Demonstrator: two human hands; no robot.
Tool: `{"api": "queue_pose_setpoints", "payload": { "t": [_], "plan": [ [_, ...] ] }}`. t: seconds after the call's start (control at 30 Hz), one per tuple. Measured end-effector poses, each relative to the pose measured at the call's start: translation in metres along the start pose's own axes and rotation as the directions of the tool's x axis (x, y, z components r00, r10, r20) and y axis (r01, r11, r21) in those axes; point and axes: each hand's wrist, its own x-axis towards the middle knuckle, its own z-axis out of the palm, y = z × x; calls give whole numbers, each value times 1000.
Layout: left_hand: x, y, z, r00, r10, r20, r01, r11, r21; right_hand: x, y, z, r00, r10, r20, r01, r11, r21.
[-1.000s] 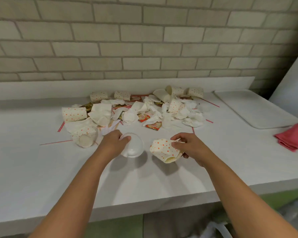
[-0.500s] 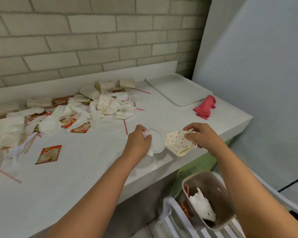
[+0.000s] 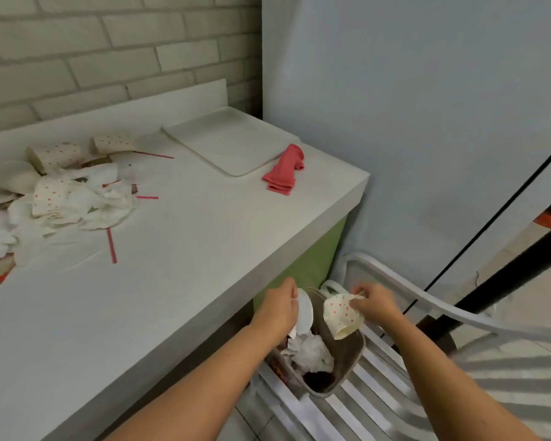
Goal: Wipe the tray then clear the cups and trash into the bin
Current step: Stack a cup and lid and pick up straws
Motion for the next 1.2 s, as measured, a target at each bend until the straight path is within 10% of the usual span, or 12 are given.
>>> {"api": "queue_pose_setpoints", "payload": {
  "t": [0.23,0.4,0.57,0.87,1.2],
  "plan": [
    [11,-6,22,994,18,112,-19,1000,7,6,9,33,980,-29,198,76,968,-238],
    [16,-8,30,981,100,166,-90,994,-65,2,-5,25,835,-215,507,118,969,217],
    [21,-16,32,992,84,91,-77,994,-78,7,-4,30,817,-229,529,121,966,230],
    [26,-40,41,996,-85,19,87,986,-143,23,23,67,851,-85,519,328,858,-396],
    [31,-25,43,967,-252,27,242,887,-392,-10,-31,56,767,-403,499,122,855,504]
  ]
}}
